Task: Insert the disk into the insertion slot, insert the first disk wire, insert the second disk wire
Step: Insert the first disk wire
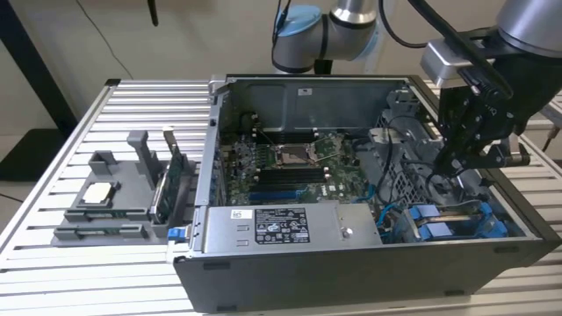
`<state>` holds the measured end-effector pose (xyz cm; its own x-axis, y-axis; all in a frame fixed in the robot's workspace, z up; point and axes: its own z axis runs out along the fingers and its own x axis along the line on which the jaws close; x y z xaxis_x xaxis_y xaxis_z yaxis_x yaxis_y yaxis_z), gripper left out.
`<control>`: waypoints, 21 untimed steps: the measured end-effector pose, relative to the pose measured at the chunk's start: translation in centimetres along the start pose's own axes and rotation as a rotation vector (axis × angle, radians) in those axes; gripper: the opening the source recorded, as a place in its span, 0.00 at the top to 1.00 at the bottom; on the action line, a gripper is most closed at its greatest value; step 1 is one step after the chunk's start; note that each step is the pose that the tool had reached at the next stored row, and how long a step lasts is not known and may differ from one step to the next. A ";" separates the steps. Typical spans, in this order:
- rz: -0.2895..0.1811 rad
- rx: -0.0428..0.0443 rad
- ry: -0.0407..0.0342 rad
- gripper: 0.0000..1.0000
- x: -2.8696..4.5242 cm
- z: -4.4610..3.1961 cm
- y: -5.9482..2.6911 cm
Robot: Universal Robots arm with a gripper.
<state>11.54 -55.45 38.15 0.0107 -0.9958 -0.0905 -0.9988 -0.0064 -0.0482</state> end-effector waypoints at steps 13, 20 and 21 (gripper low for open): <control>-0.007 -0.0046 0.1528 0.81 0.09 0.23 -1.02; -0.010 -0.0055 0.2371 0.81 0.10 0.32 -1.16; -0.011 -0.0056 0.2474 0.81 0.10 0.34 -1.17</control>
<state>12.73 -55.52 37.86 0.0102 -0.9876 0.1564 -0.9990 -0.0170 -0.0423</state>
